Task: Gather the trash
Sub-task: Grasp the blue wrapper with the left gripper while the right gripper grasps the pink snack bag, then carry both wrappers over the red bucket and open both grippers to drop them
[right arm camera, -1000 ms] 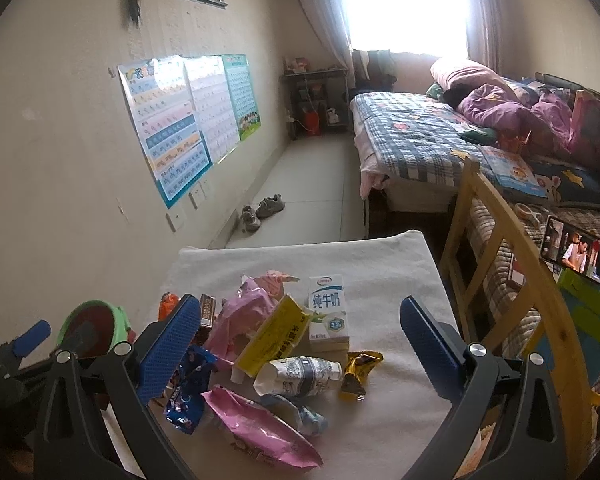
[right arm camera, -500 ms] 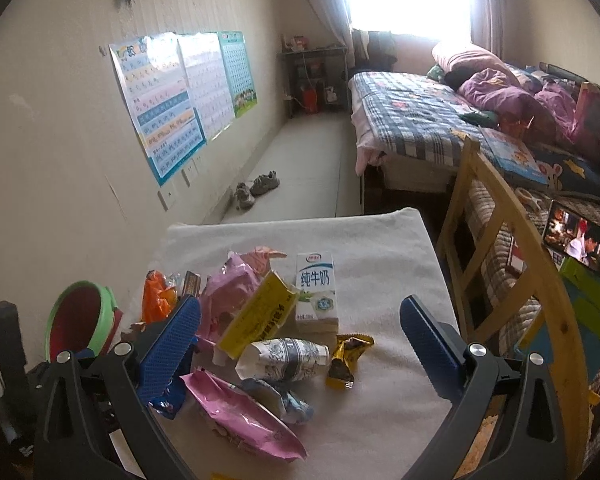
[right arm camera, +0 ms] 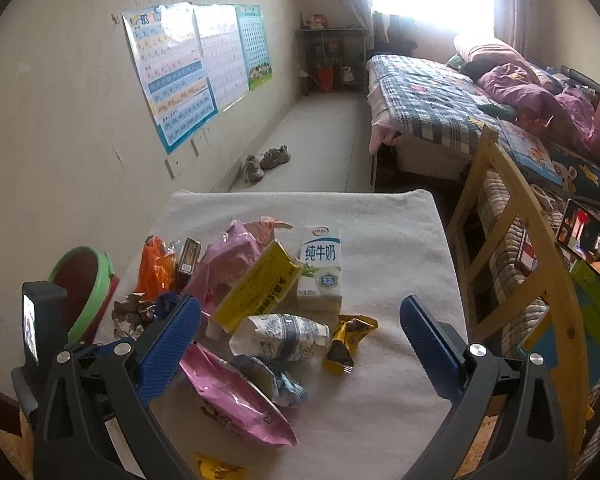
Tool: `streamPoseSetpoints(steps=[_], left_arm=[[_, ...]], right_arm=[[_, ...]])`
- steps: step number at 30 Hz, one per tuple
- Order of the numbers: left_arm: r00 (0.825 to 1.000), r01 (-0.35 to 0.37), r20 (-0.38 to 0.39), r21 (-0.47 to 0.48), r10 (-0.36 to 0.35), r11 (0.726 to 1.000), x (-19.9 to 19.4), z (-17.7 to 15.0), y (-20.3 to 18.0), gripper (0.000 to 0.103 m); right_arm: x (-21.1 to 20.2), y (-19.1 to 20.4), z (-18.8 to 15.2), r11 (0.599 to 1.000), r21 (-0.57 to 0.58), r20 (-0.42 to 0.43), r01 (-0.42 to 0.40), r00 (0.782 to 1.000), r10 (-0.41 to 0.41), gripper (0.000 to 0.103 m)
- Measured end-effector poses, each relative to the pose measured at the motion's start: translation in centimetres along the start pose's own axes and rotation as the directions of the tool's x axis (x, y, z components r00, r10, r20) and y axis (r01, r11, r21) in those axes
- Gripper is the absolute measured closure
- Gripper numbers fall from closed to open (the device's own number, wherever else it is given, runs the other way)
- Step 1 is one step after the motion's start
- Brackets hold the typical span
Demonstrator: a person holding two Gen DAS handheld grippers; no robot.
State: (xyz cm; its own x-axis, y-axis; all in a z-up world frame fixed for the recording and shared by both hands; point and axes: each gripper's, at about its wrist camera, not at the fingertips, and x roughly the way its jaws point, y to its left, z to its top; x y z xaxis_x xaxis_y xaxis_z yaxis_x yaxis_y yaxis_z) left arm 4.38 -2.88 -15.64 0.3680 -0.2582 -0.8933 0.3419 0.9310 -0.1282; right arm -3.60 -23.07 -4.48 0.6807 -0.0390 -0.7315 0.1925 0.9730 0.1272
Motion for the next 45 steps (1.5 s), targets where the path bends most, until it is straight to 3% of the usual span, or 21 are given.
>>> streamPoseSetpoints(steps=[3, 4, 14, 20, 25, 39, 42, 45], left_arm=[[1.0, 0.016, -0.026, -0.012, -0.016, 1.0, 0.6, -0.2, 0.3, 0.073], [0.999, 0.024, -0.036, -0.019, -0.024, 1.0, 0.6, -0.3, 0.4, 0.076], [0.998, 0.046, 0.048, -0.04, -0.044, 0.998, -2.9, -0.1, 0.8, 0.081], [0.991, 0.023, 0.135, -0.069, -0.013, 0.997, -5.8, 0.8, 1.2, 0.081], [0.987, 0.017, 0.159, -0.092, -0.002, 0.996, -6.6, 0.9, 1.8, 0.081], [0.984, 0.018, 0.178, -0.117, 0.003, 0.993, -7.2, 0.9, 2.6, 0.08], [0.984, 0.016, 0.177, -0.12, 0.006, 0.993, -7.2, 0.8, 2.7, 0.08], [0.984, 0.013, 0.177, -0.121, 0.009, 0.993, -7.1, 0.7, 2.9, 0.08]], right_arm=[[0.3, -0.2, -0.1, 0.999, 0.018, -0.024, -0.027, 0.999, 0.028, 0.007], [0.3, -0.3, -0.1, 0.999, 0.019, -0.028, -0.033, 0.999, 0.034, 0.007], [0.8, 0.2, -0.4, 0.998, 0.013, -0.059, -0.058, 0.997, 0.059, 0.015], [2.3, 0.6, -1.4, 0.997, 0.0, -0.135, -0.08, 0.988, 0.08, 0.015], [4.1, 2.7, -3.8, 0.988, -0.097, -0.219, -0.118, 0.971, 0.094, 0.026], [9.1, 3.4, -8.2, 0.976, -0.076, -0.446, -0.204, 0.882, 0.15, 0.026], [9.0, 3.8, -8.4, 0.969, -0.068, -0.463, -0.237, 0.868, 0.179, 0.044], [8.6, 3.8, -8.3, 0.961, -0.044, -0.47, -0.273, 0.855, 0.221, 0.052]])
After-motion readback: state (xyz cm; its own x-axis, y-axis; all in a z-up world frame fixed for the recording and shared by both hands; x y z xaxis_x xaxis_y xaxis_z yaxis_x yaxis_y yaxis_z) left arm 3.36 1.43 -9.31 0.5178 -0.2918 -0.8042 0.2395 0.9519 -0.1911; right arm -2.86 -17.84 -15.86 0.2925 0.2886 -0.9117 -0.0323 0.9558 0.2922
